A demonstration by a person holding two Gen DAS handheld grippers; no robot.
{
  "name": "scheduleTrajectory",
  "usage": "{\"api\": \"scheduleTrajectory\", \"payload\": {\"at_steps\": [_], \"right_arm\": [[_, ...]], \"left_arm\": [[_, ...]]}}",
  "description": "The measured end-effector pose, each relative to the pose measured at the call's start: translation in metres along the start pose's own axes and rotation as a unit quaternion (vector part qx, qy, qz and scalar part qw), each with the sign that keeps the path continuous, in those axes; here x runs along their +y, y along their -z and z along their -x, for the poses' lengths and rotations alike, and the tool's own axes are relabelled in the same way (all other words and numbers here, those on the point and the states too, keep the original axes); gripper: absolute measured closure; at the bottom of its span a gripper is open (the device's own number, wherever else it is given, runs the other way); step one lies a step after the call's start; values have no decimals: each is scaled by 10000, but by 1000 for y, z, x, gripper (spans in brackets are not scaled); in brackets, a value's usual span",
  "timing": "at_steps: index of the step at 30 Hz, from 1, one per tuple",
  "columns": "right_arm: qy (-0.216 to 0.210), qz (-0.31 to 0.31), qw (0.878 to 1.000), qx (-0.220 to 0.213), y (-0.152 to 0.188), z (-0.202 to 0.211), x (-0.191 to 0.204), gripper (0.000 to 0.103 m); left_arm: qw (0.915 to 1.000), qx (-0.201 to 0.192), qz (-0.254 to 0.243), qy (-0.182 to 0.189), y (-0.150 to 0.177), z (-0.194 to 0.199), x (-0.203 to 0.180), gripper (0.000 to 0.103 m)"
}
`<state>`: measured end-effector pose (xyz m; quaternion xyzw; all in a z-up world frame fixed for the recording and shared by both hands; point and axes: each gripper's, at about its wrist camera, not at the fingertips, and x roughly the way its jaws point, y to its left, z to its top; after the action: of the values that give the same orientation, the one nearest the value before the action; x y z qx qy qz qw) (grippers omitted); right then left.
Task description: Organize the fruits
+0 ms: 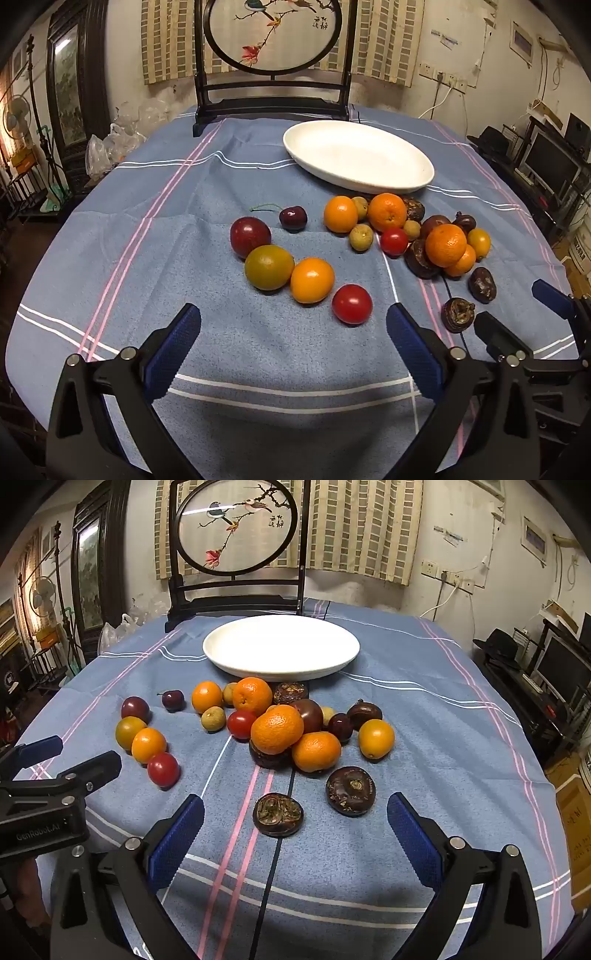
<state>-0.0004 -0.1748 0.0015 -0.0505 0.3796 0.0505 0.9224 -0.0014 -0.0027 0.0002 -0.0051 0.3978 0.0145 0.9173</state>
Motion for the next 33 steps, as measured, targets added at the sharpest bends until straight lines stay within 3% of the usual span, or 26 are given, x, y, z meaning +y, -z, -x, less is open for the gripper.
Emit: {"api": "scheduleTrajectory", "payload": {"at_steps": [2, 5, 33], "right_arm": [[-13, -7, 10000, 11, 0, -1, 0, 3], [-35, -8, 10000, 26, 2, -2, 0, 3], [-112, -40, 9999, 86, 6, -4, 0, 3]], "left_arm": [[9999, -18, -128, -114, 3, 0, -10, 5], [9998, 97, 76, 131, 0, -2, 0, 5], [9998, 105, 148, 55, 3, -3, 3, 5]]}}
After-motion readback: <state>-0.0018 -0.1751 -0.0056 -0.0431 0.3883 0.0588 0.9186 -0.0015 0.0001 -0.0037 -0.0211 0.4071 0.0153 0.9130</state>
